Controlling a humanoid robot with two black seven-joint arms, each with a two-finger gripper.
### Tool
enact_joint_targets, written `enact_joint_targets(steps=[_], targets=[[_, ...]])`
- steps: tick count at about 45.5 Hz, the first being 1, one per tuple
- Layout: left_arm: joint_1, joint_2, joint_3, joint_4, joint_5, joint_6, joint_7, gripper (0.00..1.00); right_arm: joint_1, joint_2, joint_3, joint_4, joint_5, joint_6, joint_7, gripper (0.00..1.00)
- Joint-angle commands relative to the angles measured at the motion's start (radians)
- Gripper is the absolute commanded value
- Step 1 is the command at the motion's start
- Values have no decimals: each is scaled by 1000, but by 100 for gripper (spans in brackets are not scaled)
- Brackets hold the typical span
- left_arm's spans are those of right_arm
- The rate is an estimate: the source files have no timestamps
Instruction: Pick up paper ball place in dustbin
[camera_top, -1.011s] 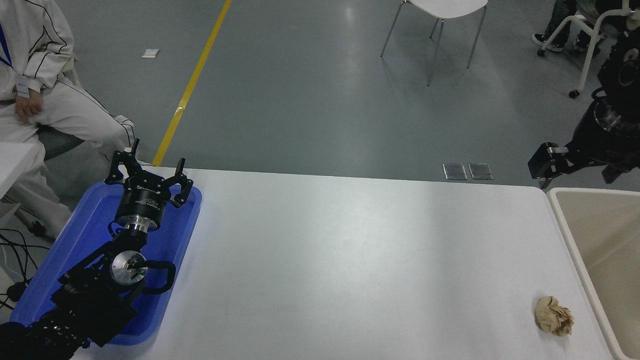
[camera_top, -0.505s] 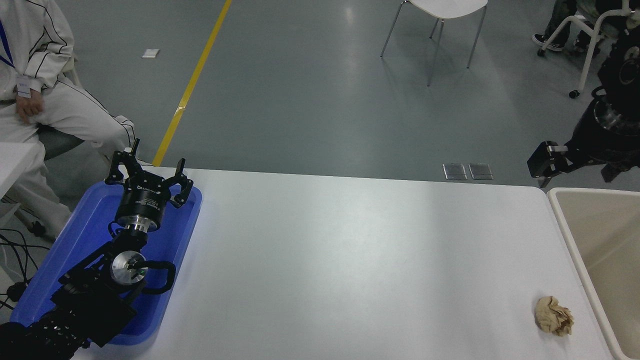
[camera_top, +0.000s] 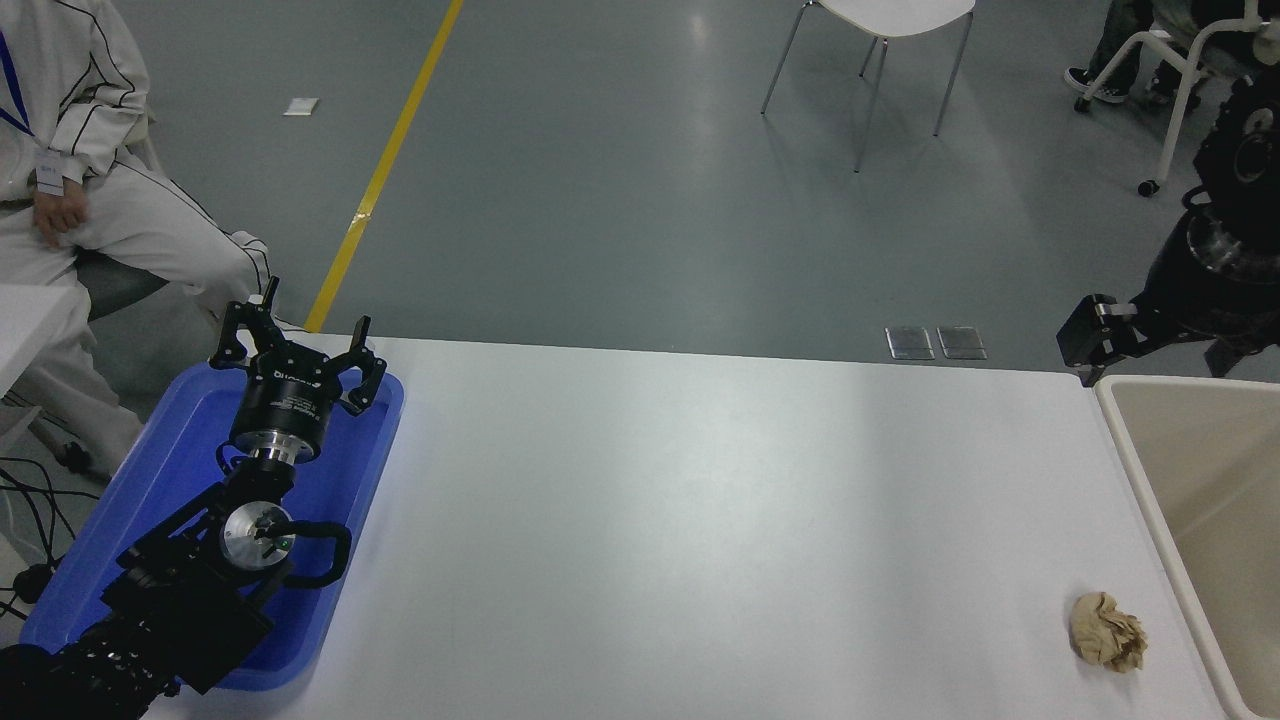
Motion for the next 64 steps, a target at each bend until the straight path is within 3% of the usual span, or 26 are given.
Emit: enact_joint_targets(steps=[1, 30, 39, 55, 64], targets=[[0, -1, 0, 0, 0, 0, 0, 100, -24, 1, 1, 2, 15, 0, 0, 100], [0, -1, 0, 0, 0, 0, 0, 100, -205, -39, 52, 3, 17, 0, 2, 100], [0, -1, 0, 0, 0, 0, 0, 100, -293, -46, 53, 2, 3, -149, 2, 98], [0, -1, 0, 0, 0, 0, 0, 100, -486, -79, 108, -8, -140, -374, 2, 98], [0, -1, 0, 0, 0, 0, 0, 100, -615, -74, 142, -63, -150, -420, 2, 99]])
